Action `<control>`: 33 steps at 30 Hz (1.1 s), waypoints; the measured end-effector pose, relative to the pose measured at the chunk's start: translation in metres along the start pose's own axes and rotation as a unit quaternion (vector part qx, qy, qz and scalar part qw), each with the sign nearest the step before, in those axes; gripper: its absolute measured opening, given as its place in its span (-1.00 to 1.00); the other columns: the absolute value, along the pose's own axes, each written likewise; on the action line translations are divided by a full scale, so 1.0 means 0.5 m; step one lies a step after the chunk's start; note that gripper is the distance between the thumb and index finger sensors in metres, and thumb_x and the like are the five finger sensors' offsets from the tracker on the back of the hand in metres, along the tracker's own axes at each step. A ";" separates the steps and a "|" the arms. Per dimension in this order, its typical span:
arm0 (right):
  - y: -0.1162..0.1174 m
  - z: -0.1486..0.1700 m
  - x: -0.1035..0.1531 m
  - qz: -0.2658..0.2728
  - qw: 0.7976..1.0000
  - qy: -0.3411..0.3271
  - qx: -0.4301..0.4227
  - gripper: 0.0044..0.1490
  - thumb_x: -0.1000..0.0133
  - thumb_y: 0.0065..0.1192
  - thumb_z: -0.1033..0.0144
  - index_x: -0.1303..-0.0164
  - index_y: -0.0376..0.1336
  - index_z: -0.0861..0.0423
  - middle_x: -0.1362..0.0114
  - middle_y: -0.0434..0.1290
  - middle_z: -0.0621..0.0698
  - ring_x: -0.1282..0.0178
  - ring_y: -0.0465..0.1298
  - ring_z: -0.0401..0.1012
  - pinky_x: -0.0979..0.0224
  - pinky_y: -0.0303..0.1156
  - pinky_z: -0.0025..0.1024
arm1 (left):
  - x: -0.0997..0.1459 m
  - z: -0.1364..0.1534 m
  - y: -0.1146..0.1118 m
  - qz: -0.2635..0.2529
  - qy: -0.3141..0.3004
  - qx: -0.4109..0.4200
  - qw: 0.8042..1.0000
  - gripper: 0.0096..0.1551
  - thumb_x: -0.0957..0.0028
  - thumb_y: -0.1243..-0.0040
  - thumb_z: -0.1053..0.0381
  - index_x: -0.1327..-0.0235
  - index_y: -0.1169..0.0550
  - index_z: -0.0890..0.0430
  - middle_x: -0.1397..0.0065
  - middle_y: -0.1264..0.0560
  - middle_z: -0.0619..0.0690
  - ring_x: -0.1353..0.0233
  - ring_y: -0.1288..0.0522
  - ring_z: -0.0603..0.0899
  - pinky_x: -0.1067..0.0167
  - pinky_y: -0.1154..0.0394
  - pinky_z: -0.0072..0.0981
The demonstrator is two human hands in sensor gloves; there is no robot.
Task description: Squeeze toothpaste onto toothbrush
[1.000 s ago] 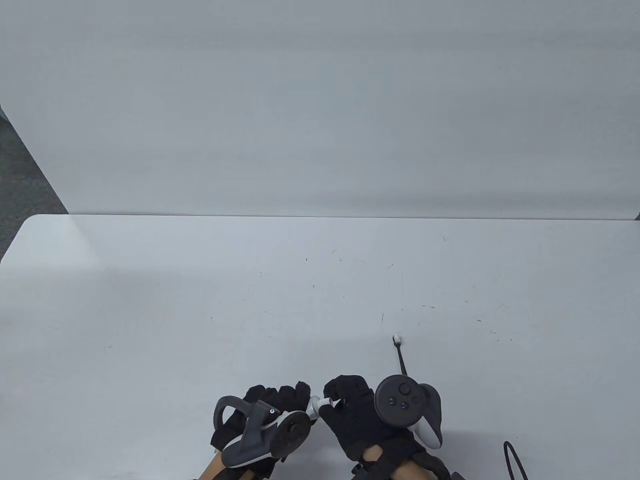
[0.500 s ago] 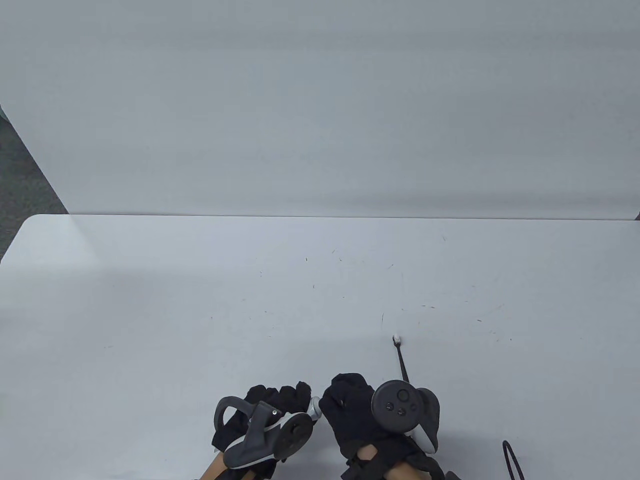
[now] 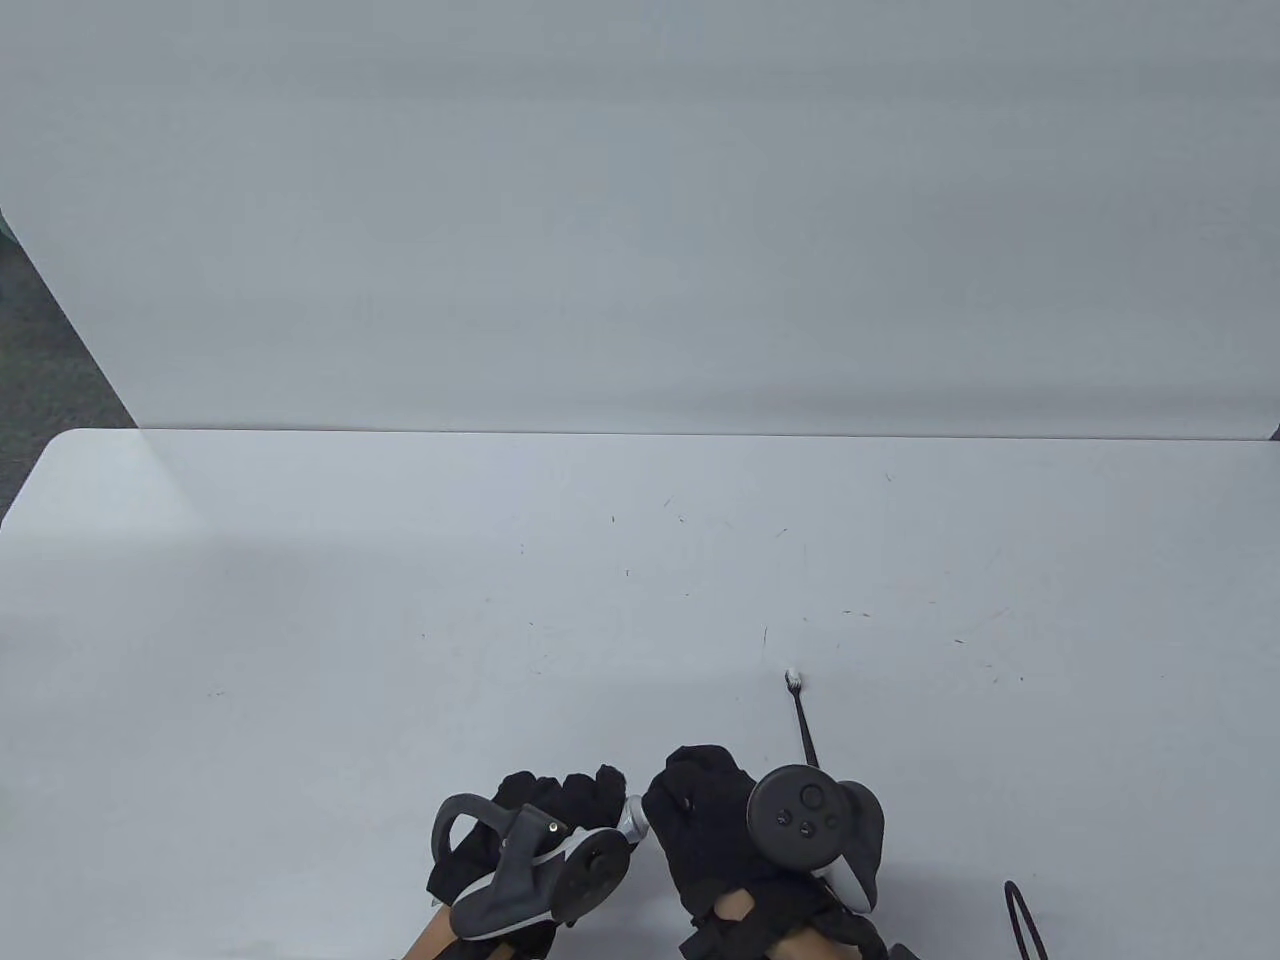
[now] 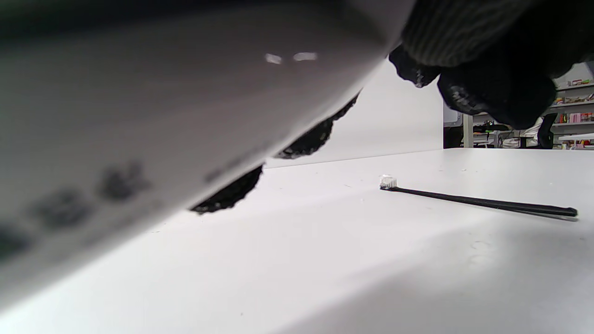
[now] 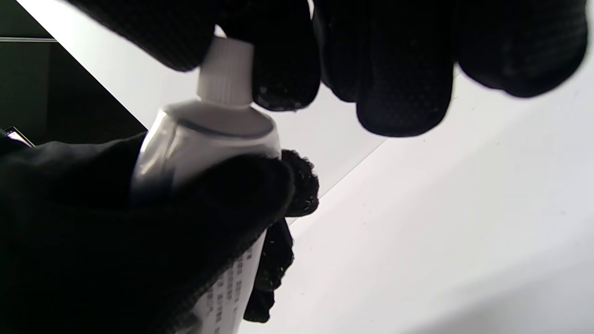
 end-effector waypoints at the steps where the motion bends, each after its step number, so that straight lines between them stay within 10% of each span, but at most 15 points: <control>1: 0.002 0.001 0.001 -0.009 1.000 -0.005 -0.006 -0.39 0.02 0.09 0.04 0.05 0.43 0.24 -0.30 0.41 0.26 0.01 0.60 0.13 0.09 0.55 0.15 | 0.000 0.000 -0.001 0.000 0.001 0.000 1.000 -0.08 0.31 -0.21 -0.48 -0.16 -0.60 0.12 -0.03 -0.68 0.21 0.08 -0.74 0.40 0.17 -0.64 0.18; 17: -0.027 -0.014 -0.001 0.077 0.997 0.002 -0.007 -0.49 0.05 0.17 0.21 0.21 0.46 0.34 -0.18 0.49 0.22 0.14 0.65 0.07 0.16 0.58 0.11 | 0.006 0.001 0.025 -0.028 -0.009 0.049 0.998 -0.10 0.34 -0.47 -0.34 -0.23 -0.50 0.07 -0.22 -0.62 0.04 -0.04 -0.73 0.38 0.14 -0.64 0.14; 22: -0.058 -0.003 -0.001 0.088 0.993 0.016 -0.075 -0.42 0.02 0.12 0.15 -0.03 0.39 0.26 -0.26 0.44 0.25 0.05 0.62 0.11 0.10 0.56 0.15 | 0.000 0.038 0.044 -0.032 0.023 0.119 0.992 -0.35 0.07 -0.17 -0.29 -0.18 -0.54 0.05 -0.19 -0.66 0.04 -0.01 -0.75 0.40 0.15 -0.64 0.15; 28: -0.171 0.047 0.009 0.168 0.970 0.052 -0.168 -0.41 0.01 0.11 0.15 -0.04 0.40 0.26 -0.28 0.42 0.26 0.02 0.60 0.12 0.07 0.55 0.15 | -0.061 0.186 0.064 0.028 0.200 0.383 0.901 -0.30 0.07 -0.31 -0.26 -0.20 -0.62 0.15 -0.30 -0.53 0.14 -0.21 -0.57 0.31 -0.07 -0.51 0.19; 33: -0.192 0.080 0.008 0.176 0.959 0.080 -0.208 -0.42 0.01 0.11 0.16 -0.01 0.42 0.28 -0.27 0.43 0.26 0.04 0.61 0.13 0.07 0.54 0.16 | -0.153 0.251 0.034 0.102 0.285 0.400 0.865 -0.31 0.09 -0.37 -0.24 -0.16 -0.66 0.17 -0.19 -0.61 0.13 -0.10 -0.66 0.28 0.03 -0.60 0.14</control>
Point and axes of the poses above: the tracker on the back of each hand, its own z axis roughly to the little-finger side, its own x axis roughly from the fingertips to the wrist, y = z × x, the point moved 1 cm from there along -x, roughly from the wrist to the fingertips
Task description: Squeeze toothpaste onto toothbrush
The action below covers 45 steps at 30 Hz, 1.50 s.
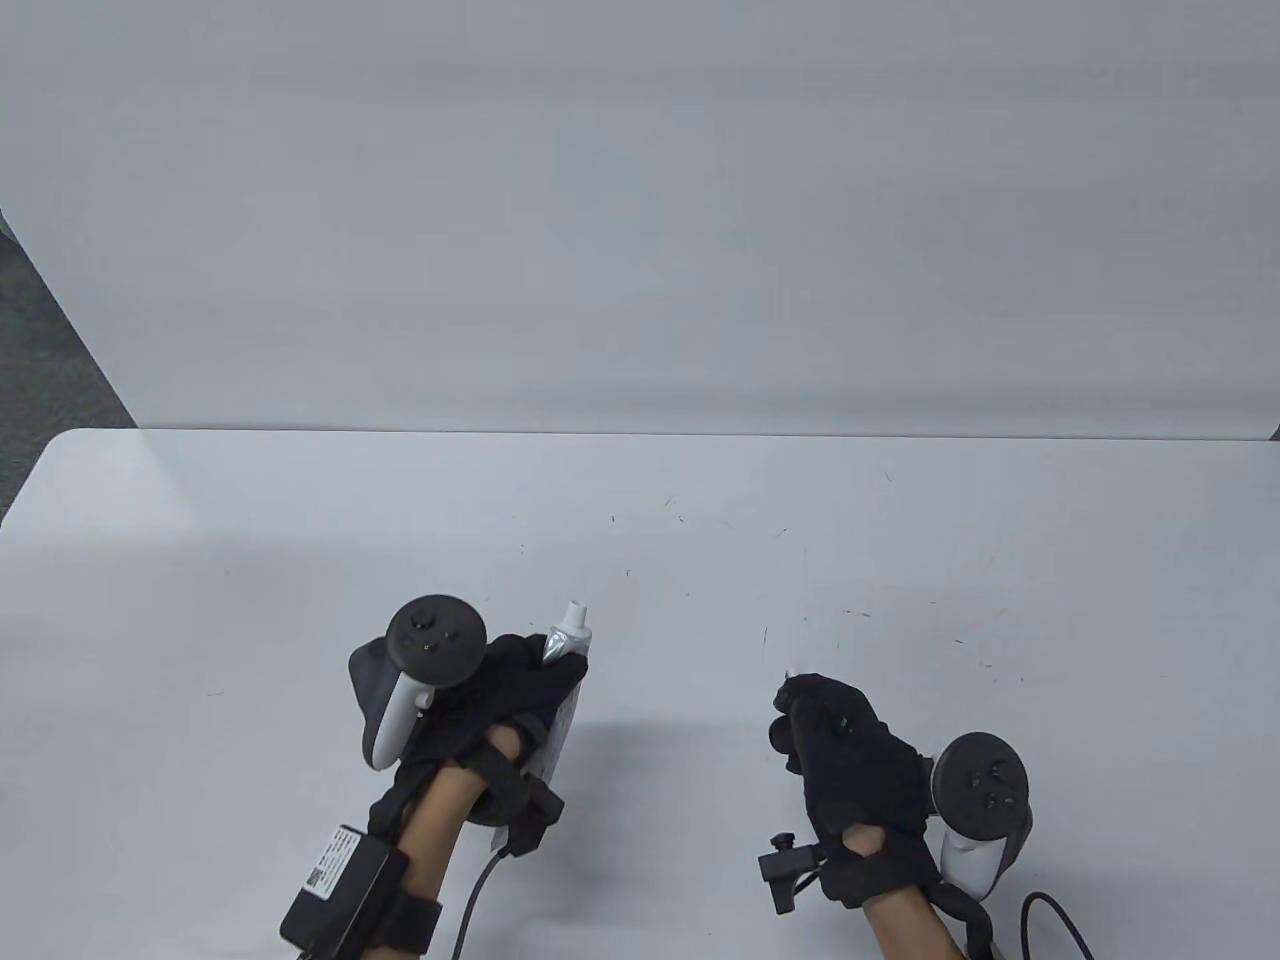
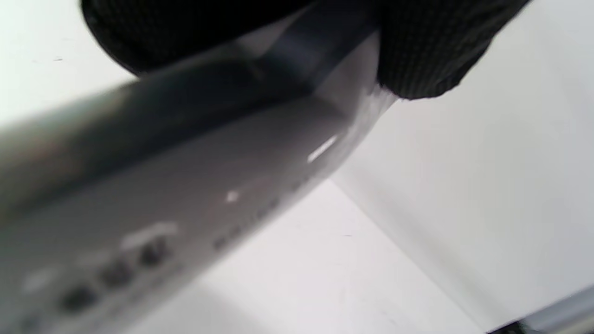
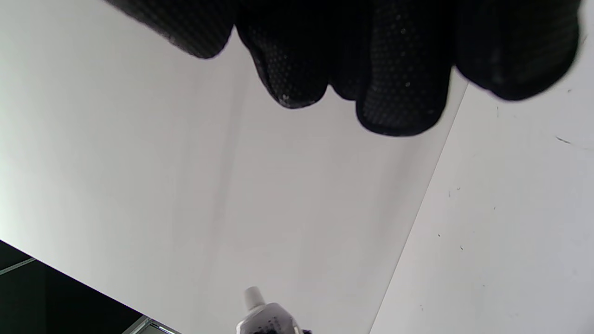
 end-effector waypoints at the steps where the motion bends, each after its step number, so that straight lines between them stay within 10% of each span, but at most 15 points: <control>1: 0.000 0.002 -0.001 -0.001 1.000 0.002 0.001 -0.42 0.01 0.11 0.17 -0.01 0.42 0.28 -0.27 0.43 0.27 0.04 0.61 0.13 0.08 0.54 0.17 | -0.018 0.003 -0.005 0.004 0.020 0.003 1.000 -0.32 0.12 -0.42 -0.23 -0.13 -0.68 0.17 -0.17 -0.64 0.13 -0.09 -0.68 0.28 0.05 -0.61 0.13; 10: -0.002 0.005 -0.004 -0.008 1.000 0.010 0.005 -0.43 0.00 0.11 0.17 0.01 0.43 0.28 -0.26 0.44 0.26 0.04 0.61 0.12 0.07 0.54 0.17 | -0.169 0.061 -0.088 0.013 0.159 -0.007 0.987 -0.52 0.08 -0.51 -0.12 -0.05 -0.64 0.02 -0.12 -0.71 0.17 -0.04 -0.78 0.26 0.10 -0.68 0.10; 21: -0.006 0.009 -0.008 -0.011 1.000 0.018 0.016 -0.43 0.00 0.11 0.17 0.01 0.43 0.28 -0.27 0.44 0.27 0.03 0.61 0.13 0.07 0.54 0.17 | -0.221 0.096 -0.107 0.009 0.207 -0.107 0.972 -0.54 -0.02 -0.37 -0.15 -0.09 -0.68 0.04 -0.16 -0.68 0.09 -0.11 -0.69 0.21 -0.03 -0.58 0.11; 38: 0.004 0.014 -0.010 -0.021 0.999 0.026 0.042 -0.42 0.00 0.11 0.16 -0.02 0.42 0.28 -0.28 0.43 0.27 0.03 0.61 0.13 0.07 0.54 0.16 | -0.186 0.112 -0.067 -0.006 0.213 -0.139 0.967 -0.42 0.08 -0.41 -0.21 -0.15 -0.65 0.03 -0.24 -0.63 0.11 -0.17 -0.66 0.29 -0.06 -0.54 0.18; 45: -0.035 -0.079 0.002 0.004 0.990 -0.104 0.096 -0.32 0.00 0.12 0.15 -0.25 0.34 0.25 -0.37 0.39 0.28 -0.11 0.56 0.19 -0.04 0.49 0.25 | -0.040 0.028 0.059 -0.117 -0.005 -0.077 0.990 -0.16 0.11 -0.27 -0.34 -0.41 -0.41 0.00 -0.45 -0.44 0.15 -0.34 -0.52 0.34 -0.20 -0.47 0.22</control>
Point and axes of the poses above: the tracker on the back of each hand, its own z axis roughly to the little-finger side, its own x axis roughly from the fingertips to the wrist, y = z × x, the point moved 1 cm from there along -x, roughly from the wrist to the fingertips
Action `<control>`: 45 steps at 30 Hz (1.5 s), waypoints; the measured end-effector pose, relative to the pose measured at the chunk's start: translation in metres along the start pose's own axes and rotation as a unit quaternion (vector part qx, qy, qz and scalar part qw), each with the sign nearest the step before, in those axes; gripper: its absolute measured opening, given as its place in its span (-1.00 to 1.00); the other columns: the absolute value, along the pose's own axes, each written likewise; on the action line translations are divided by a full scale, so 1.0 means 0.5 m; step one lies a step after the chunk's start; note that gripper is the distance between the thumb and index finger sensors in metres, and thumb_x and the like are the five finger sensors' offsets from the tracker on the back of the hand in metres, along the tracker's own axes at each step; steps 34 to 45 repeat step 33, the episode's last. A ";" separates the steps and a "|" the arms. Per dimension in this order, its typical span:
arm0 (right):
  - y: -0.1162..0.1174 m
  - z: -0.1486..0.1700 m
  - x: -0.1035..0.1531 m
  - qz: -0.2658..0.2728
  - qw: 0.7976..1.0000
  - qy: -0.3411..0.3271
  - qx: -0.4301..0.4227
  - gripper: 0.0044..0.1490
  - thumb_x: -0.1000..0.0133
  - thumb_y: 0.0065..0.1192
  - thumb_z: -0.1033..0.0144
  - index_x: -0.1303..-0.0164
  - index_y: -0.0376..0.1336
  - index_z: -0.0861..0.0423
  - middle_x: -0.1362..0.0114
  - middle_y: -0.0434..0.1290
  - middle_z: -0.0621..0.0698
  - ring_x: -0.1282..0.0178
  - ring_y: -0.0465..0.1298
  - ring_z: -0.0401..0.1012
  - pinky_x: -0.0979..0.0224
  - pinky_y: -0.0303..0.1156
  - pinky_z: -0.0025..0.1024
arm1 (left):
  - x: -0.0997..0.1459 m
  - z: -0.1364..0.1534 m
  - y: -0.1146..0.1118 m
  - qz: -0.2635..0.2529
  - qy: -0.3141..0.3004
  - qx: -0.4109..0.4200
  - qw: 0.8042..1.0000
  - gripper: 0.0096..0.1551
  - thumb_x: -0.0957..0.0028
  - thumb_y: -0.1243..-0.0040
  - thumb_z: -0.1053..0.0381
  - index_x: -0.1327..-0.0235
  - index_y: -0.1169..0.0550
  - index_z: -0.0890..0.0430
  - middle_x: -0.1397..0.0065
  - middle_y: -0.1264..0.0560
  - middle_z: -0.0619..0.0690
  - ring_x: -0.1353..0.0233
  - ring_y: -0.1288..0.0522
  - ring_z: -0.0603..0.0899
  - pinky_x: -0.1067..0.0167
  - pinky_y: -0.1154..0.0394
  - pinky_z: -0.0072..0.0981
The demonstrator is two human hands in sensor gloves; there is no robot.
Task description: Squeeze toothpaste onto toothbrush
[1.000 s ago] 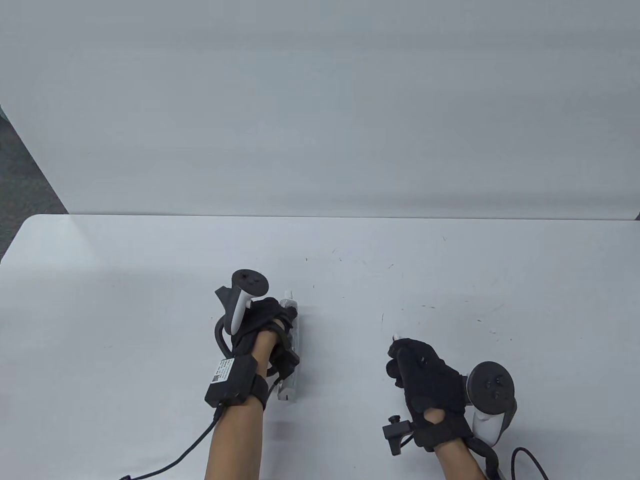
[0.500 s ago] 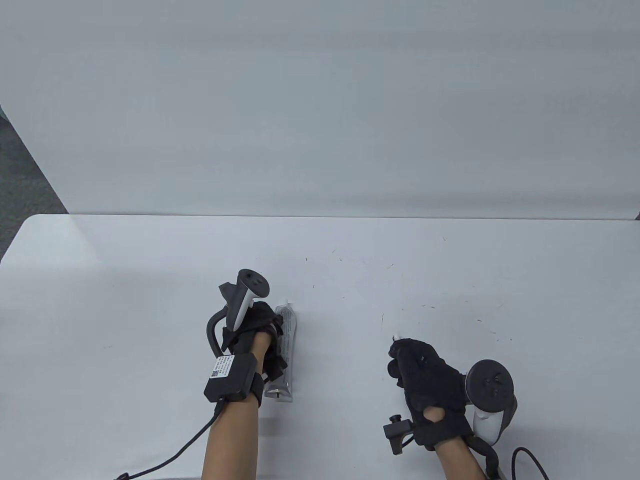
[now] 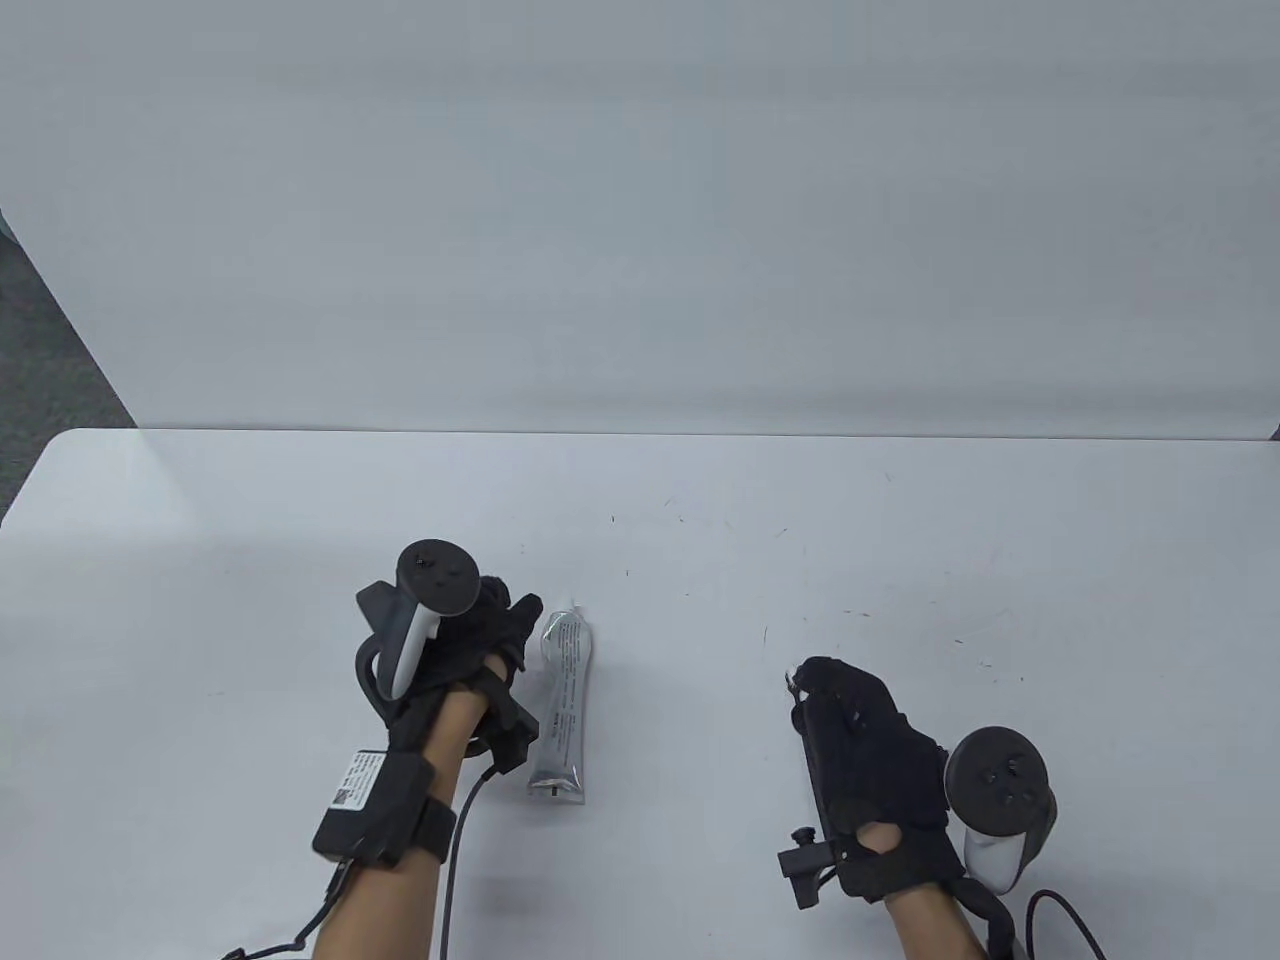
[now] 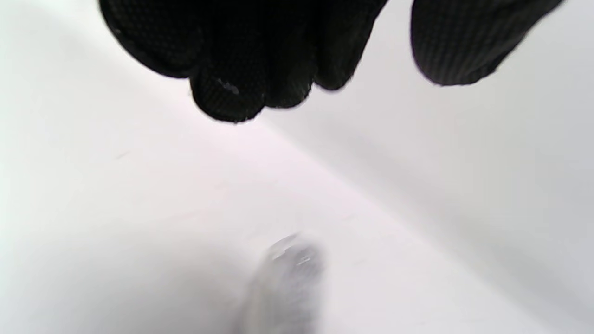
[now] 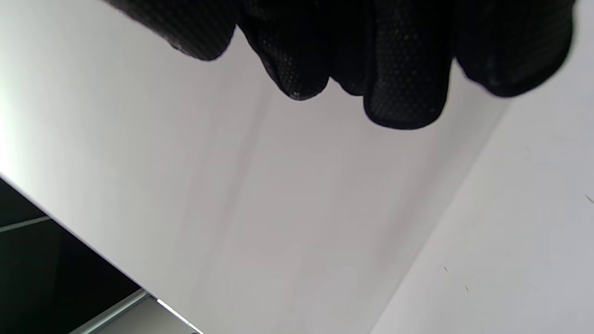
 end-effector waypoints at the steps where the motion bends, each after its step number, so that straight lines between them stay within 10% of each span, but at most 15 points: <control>1: -0.012 -0.021 0.001 0.007 0.999 -0.040 0.032 -0.31 0.00 0.13 0.14 -0.28 0.33 0.22 -0.40 0.39 0.27 -0.15 0.55 0.20 -0.08 0.47 0.28 | 0.035 -0.011 0.031 -0.007 -0.056 0.020 0.998 -0.11 0.10 -0.25 -0.35 -0.47 -0.33 -0.01 -0.51 -0.36 0.16 -0.40 -0.45 0.35 -0.26 -0.42 0.24; 8: -0.027 -0.020 0.030 -0.056 0.956 -0.150 0.246 -0.21 0.00 0.15 0.09 -0.46 0.19 0.10 -0.56 0.27 0.19 -0.44 0.39 0.25 -0.28 0.24 0.52 | 0.235 -0.001 0.099 -0.167 -0.225 -0.115 0.953 0.01 0.10 -0.21 -0.41 -0.57 -0.14 -0.08 -0.67 -0.07 0.16 -0.63 -0.19 0.38 -0.45 -0.22 0.41; 15: 0.014 0.018 0.065 -0.097 0.847 -0.245 0.461 -0.08 0.01 0.10 -0.05 -0.57 -0.09 -0.13 -0.71 -0.16 0.06 -0.67 -0.08 0.24 -0.37 -0.11 0.64 | 0.243 0.067 0.018 -0.160 -0.206 -0.326 0.908 0.25 0.26 -0.11 -0.59 -0.59 0.16 -0.22 -0.71 0.31 0.05 -0.74 0.24 0.36 -0.54 0.07 0.52; 25: 0.035 0.068 0.053 -0.152 0.860 -0.169 0.457 -0.08 -0.01 0.08 -0.05 -0.58 -0.10 -0.09 -0.70 -0.14 0.13 -0.66 -0.08 0.27 -0.36 -0.15 0.66 | 0.201 0.127 -0.018 -0.070 -0.145 -0.333 0.929 0.25 0.28 -0.03 -0.61 -0.56 0.24 -0.27 -0.68 0.41 0.04 -0.72 0.36 0.35 -0.53 0.18 0.53; 45: 0.025 0.079 0.050 -0.156 0.874 -0.136 0.441 -0.10 -0.01 0.08 -0.02 -0.57 -0.04 -0.03 -0.69 -0.09 0.18 -0.64 -0.03 0.28 -0.35 -0.12 0.65 | 0.200 0.127 -0.029 -0.060 -0.138 -0.336 0.930 0.23 0.26 -0.05 -0.59 -0.57 0.19 -0.25 -0.69 0.39 0.05 -0.72 0.33 0.36 -0.53 0.17 0.53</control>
Point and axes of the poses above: the tracker on the back of each hand, its own z axis roughly to the little-finger side, its own x axis roughly from the fingertips to the wrist, y = z × x, the point moved 1 cm from there along -x, roughly from the wrist to the fingertips
